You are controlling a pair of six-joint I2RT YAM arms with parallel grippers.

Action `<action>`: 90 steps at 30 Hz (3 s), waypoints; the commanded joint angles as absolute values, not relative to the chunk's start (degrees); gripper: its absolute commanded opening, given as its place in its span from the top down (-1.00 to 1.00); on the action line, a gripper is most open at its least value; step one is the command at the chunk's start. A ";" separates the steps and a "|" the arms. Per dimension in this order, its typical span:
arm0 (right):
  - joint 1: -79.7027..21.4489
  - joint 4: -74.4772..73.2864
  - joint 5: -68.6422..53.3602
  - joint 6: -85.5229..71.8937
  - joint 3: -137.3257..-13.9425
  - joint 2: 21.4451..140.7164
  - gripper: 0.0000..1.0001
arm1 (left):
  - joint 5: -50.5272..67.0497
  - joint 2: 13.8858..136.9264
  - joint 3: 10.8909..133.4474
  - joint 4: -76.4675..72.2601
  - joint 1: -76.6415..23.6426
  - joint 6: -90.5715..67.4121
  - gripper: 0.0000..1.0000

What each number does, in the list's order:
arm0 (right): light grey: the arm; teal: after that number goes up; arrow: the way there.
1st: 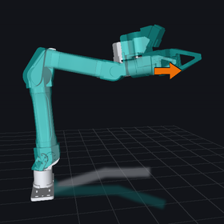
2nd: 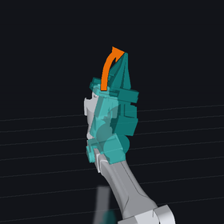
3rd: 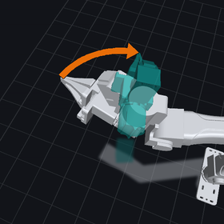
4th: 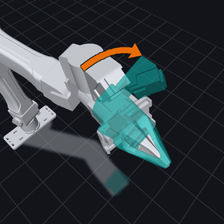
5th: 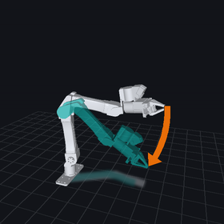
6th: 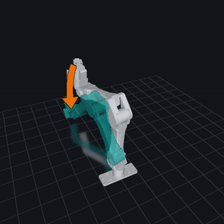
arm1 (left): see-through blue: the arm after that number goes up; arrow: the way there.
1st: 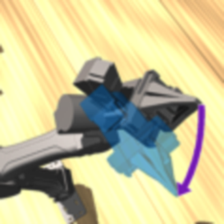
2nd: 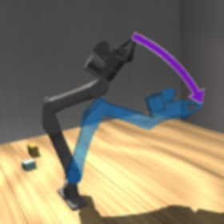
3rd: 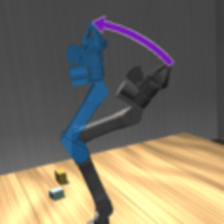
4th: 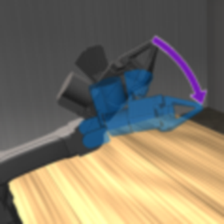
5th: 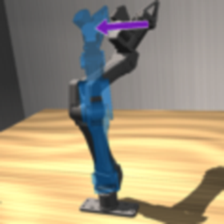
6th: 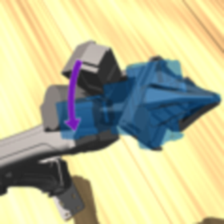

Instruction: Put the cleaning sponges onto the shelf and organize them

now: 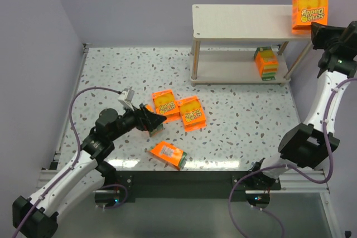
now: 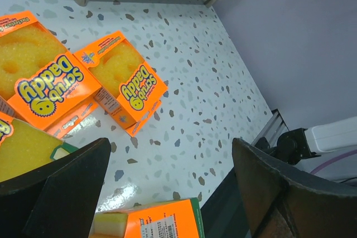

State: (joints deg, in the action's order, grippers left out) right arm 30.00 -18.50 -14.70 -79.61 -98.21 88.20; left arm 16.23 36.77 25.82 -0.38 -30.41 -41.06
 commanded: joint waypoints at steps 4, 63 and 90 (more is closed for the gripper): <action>30.06 -21.70 -15.38 -82.53 -102.65 89.03 1.00 | 20.21 36.91 23.56 -8.43 -30.41 -43.59 -0.92; -30.71 -27.43 -10.73 -41.30 -45.54 50.36 -0.05 | 7.29 38.23 25.13 3.69 -30.41 -43.24 -0.94; -81.30 -2.55 0.70 -55.72 -37.44 74.26 0.56 | 17.93 44.47 15.47 1.14 -31.02 -45.18 0.99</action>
